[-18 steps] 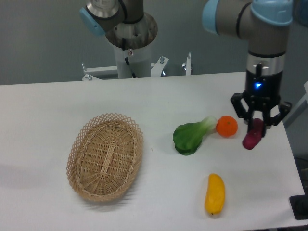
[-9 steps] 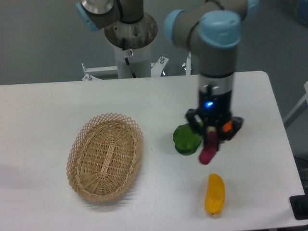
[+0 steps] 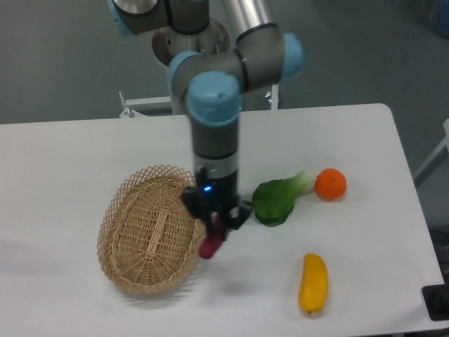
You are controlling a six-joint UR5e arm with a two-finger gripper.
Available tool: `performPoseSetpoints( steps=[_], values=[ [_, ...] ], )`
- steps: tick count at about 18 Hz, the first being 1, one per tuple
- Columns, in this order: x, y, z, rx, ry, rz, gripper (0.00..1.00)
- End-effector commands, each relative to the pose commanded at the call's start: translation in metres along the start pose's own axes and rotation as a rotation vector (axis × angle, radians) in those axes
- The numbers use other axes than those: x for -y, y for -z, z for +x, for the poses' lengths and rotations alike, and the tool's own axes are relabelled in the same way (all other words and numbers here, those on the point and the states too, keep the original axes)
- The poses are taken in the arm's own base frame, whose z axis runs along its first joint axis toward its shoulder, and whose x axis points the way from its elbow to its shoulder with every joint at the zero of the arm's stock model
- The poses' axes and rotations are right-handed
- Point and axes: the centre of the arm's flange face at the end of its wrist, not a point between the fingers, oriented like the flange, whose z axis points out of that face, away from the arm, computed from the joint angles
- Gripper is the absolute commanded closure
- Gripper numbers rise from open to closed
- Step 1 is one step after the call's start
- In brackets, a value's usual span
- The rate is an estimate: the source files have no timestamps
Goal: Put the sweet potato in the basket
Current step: 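Carry the sweet potato over the wicker basket and lower it inside, then open the gripper to release the sweet potato into the basket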
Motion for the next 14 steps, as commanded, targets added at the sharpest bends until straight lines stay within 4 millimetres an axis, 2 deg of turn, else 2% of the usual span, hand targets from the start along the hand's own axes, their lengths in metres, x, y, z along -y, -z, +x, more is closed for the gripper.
performPoseSetpoints(
  steps=[3,7,10,14],
  values=[
    [0.009,-0.007,0.028,-0.02,-0.042,-0.007,0.65],
    [0.013,-0.032,0.055,-0.057,-0.084,-0.04,0.63],
    [0.008,-0.048,0.066,-0.08,-0.104,-0.066,0.63],
    [-0.002,-0.061,0.079,-0.102,-0.131,-0.094,0.62]
  ],
)
